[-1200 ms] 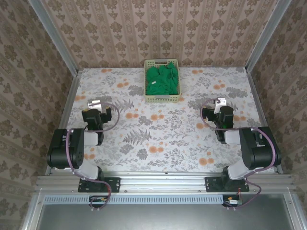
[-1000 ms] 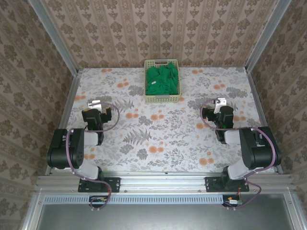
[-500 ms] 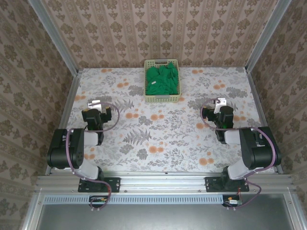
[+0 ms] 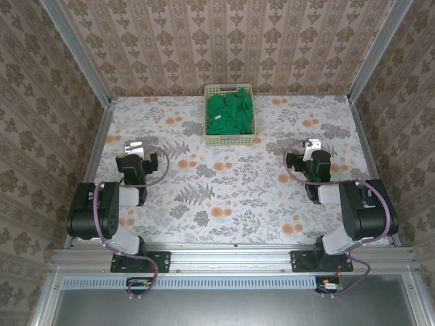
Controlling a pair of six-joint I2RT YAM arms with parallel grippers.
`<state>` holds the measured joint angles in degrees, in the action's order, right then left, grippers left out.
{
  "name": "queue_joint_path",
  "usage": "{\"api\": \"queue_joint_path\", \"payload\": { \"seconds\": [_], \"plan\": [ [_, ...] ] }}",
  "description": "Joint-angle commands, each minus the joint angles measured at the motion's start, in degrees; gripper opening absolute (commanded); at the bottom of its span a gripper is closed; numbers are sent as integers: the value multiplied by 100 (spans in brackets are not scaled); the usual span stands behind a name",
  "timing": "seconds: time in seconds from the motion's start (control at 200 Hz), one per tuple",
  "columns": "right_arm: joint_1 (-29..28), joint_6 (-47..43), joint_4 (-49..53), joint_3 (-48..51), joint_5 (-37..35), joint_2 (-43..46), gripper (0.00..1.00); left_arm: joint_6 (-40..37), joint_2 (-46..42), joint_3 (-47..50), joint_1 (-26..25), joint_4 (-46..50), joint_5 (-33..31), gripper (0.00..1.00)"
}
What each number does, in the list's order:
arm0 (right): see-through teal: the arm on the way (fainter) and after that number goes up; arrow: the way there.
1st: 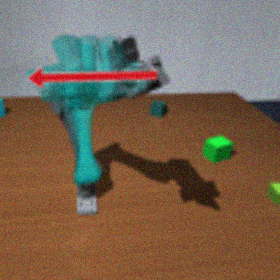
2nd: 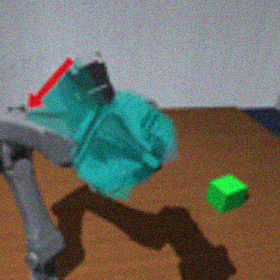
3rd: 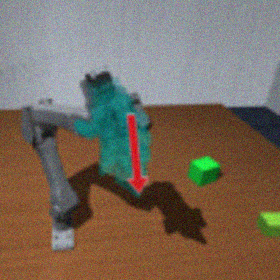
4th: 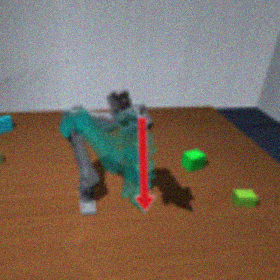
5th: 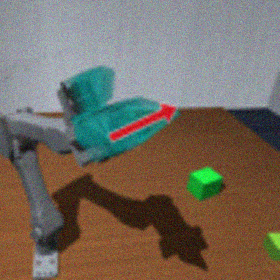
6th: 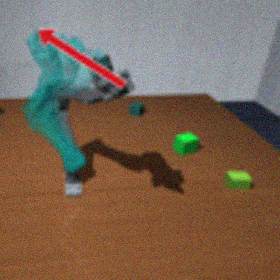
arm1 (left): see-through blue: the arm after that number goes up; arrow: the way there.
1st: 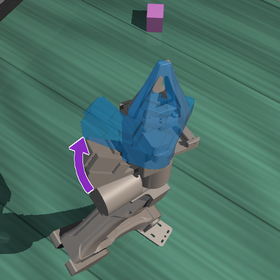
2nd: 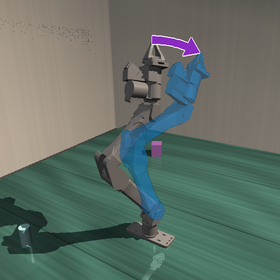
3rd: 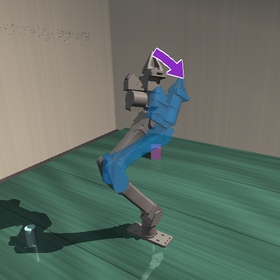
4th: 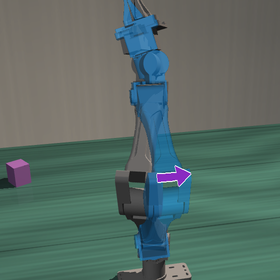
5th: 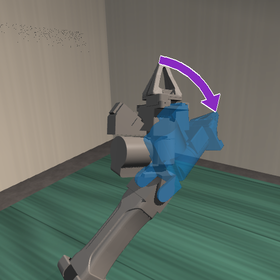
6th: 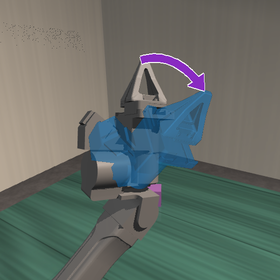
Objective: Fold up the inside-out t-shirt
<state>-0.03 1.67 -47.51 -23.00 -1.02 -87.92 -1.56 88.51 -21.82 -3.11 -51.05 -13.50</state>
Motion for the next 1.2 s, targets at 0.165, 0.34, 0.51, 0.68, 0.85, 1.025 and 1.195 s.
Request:
{"api": "queue_joint_path", "payload": {
  "seconds": [0.165,0.34,0.51,0.68,0.85,1.025,1.195],
  "plan": [
    [-145,-251,107,208,276,885,100,-524,-1240,313,-801,276,-972,100],
    [-401,-170,2413,-257,196,2980,100,-24,-2812,-393,-1274,2610,-842,100],
    [-392,807,4314,-958,-150,4449,100,1578,-3721,-1564,-1288,4955,-1050,100],
    [-307,3134,5104,-933,-474,5212,100,2928,-4009,-2189,-1134,6681,-1379,100],
    [-212,3657,4208,-630,473,5168,100,3756,-4754,-1337,-748,5664,-278,100],
    [-1262,2835,5480,-2314,101,3167,100,3701,-3966,-1746,-852,5889,692,100],
    [-2429,1885,5961,-4055,-513,1022,100,3217,-2911,-2373,-1669,6521,257,100]
  ]
}}
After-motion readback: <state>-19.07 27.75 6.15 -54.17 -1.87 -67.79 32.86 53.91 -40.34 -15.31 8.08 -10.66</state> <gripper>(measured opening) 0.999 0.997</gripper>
